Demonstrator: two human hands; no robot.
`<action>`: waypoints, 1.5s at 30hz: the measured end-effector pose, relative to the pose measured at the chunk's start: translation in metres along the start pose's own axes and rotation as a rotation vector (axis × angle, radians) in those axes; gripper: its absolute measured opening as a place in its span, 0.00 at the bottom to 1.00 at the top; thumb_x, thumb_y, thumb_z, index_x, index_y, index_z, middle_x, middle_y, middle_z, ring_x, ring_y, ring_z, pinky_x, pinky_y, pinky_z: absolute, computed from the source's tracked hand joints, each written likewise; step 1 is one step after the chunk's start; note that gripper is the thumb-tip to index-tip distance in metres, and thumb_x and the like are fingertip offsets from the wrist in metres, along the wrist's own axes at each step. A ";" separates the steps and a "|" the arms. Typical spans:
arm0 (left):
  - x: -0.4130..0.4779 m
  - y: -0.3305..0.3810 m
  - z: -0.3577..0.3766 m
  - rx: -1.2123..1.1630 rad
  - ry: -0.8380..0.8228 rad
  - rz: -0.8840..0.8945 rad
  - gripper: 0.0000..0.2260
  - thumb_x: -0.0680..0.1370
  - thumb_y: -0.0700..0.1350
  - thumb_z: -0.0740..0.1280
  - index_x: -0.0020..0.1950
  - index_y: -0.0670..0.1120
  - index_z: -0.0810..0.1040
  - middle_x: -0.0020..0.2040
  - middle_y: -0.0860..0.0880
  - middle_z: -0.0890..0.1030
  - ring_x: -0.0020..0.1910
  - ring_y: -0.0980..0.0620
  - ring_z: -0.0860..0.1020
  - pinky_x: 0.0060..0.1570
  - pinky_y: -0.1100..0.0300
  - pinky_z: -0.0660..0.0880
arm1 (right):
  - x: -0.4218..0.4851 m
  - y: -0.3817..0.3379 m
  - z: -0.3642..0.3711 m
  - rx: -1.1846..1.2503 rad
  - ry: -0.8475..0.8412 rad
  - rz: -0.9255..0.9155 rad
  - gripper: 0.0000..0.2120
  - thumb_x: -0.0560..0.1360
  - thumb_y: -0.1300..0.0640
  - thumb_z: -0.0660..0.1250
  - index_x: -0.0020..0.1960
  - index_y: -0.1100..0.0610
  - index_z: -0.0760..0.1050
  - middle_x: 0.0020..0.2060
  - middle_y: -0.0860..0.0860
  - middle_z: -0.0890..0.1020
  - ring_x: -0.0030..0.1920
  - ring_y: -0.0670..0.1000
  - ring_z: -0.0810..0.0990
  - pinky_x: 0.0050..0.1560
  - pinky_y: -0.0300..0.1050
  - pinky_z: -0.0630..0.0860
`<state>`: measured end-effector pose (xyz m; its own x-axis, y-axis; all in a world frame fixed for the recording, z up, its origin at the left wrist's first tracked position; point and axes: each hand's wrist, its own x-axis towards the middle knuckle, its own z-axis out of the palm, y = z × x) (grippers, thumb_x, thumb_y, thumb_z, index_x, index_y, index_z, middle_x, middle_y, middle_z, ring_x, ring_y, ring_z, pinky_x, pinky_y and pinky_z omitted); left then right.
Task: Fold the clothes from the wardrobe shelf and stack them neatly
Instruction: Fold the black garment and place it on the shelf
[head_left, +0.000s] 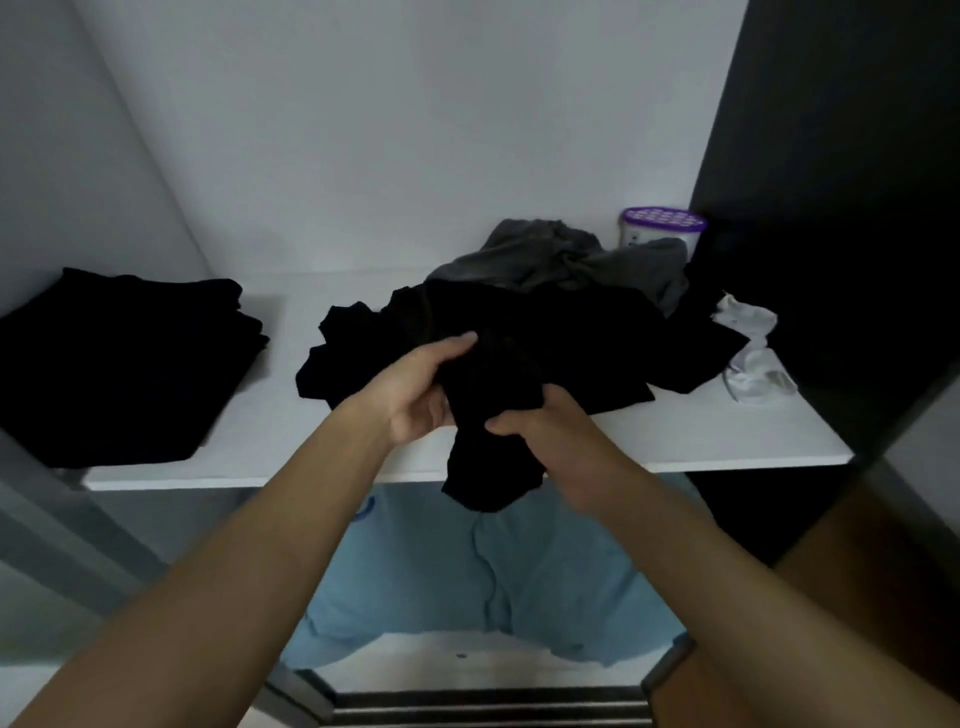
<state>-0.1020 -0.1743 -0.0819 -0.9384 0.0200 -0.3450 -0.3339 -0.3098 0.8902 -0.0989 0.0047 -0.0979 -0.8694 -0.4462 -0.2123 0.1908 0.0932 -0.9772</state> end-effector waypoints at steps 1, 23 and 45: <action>-0.003 -0.007 0.012 0.034 0.070 0.005 0.12 0.81 0.45 0.66 0.60 0.40 0.79 0.49 0.44 0.85 0.44 0.48 0.85 0.39 0.56 0.81 | -0.013 0.008 -0.002 0.018 0.027 0.034 0.17 0.72 0.62 0.72 0.60 0.55 0.77 0.51 0.55 0.84 0.51 0.52 0.84 0.49 0.45 0.81; -0.260 -0.162 -0.095 0.263 0.027 0.022 0.04 0.78 0.42 0.66 0.49 0.48 0.81 0.41 0.49 0.85 0.42 0.50 0.84 0.47 0.51 0.81 | -0.275 0.070 0.156 0.163 0.177 -0.025 0.26 0.66 0.66 0.69 0.63 0.58 0.75 0.54 0.57 0.85 0.53 0.54 0.85 0.47 0.44 0.82; -0.350 -0.214 -0.045 0.546 -0.421 0.177 0.09 0.76 0.45 0.72 0.55 0.46 0.78 0.43 0.55 0.82 0.43 0.59 0.79 0.46 0.65 0.76 | -0.307 -0.007 0.159 0.781 0.215 -0.086 0.15 0.80 0.67 0.62 0.65 0.70 0.73 0.63 0.66 0.78 0.58 0.62 0.81 0.55 0.53 0.81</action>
<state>0.3023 -0.1578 -0.1654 -0.9005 0.4133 -0.1353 -0.0668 0.1760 0.9821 0.2389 -0.0002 -0.0253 -0.9488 -0.2354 -0.2104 0.3132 -0.6164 -0.7224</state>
